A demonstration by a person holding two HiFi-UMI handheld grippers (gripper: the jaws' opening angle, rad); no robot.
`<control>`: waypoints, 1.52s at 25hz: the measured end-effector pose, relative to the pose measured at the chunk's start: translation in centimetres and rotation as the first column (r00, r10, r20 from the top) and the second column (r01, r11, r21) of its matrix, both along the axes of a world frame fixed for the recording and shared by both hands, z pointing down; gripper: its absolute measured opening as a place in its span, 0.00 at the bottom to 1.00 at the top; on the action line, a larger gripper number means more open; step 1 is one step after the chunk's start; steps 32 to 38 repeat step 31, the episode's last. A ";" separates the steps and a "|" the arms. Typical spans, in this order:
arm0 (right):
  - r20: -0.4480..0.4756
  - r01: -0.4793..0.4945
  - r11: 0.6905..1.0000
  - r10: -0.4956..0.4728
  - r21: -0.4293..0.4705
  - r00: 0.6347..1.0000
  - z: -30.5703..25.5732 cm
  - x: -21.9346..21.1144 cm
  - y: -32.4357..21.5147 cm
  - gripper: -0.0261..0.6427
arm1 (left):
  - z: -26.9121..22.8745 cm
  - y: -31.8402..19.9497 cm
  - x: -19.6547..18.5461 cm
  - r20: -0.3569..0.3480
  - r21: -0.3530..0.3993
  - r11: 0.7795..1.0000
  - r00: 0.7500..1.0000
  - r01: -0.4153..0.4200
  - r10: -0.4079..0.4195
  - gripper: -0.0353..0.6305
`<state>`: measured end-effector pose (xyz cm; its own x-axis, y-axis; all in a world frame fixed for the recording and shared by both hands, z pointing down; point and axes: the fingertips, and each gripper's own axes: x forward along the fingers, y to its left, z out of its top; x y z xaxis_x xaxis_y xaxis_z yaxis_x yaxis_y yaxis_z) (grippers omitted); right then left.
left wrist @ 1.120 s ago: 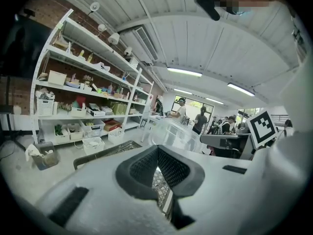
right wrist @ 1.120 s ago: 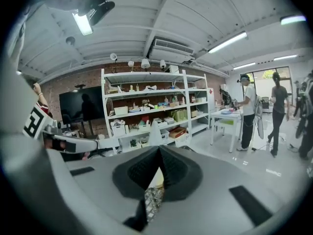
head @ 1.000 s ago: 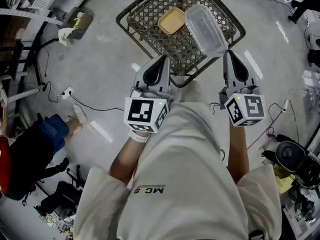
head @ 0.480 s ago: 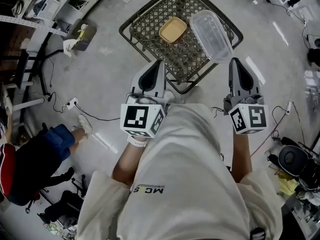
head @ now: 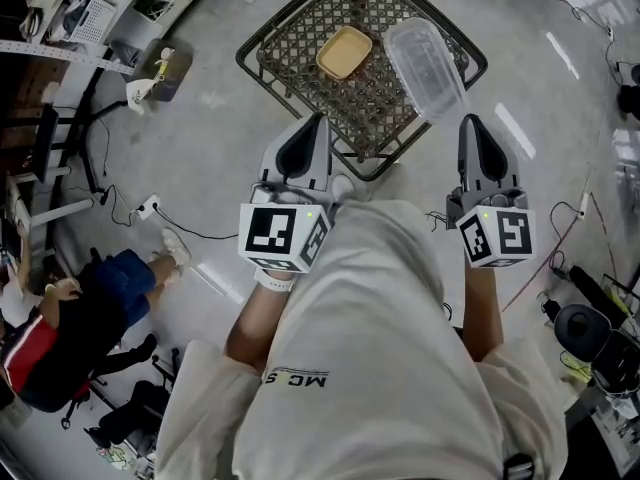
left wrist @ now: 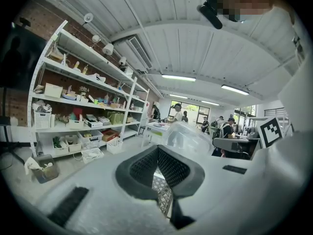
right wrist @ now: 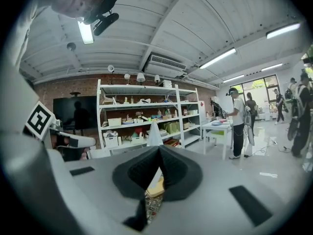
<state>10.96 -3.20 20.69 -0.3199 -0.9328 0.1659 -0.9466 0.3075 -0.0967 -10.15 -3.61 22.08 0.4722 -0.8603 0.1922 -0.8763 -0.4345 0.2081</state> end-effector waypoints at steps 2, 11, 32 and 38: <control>0.010 -0.009 1.000 0.009 -0.002 1.000 0.0 -0.1 0.1 0.06 | 0.1 0.2 -0.1 0.000 -0.003 1.000 1.000 -0.002 0.002 0.09; 0.008 -0.017 1.000 0.017 0.003 1.000 -0.4 0.2 1.0 0.06 | 0.2 0.8 0.7 -0.008 -0.010 1.000 1.000 -0.018 0.018 0.09; -0.019 0.000 1.000 -0.001 -0.012 1.000 0.3 -0.3 0.8 0.06 | 1.3 0.8 0.4 -0.020 -0.030 1.000 1.000 -0.008 0.008 0.09; -0.019 0.000 1.000 -0.001 -0.012 1.000 0.3 -0.3 0.8 0.06 | 1.3 0.8 0.4 -0.020 -0.030 1.000 1.000 -0.008 0.008 0.09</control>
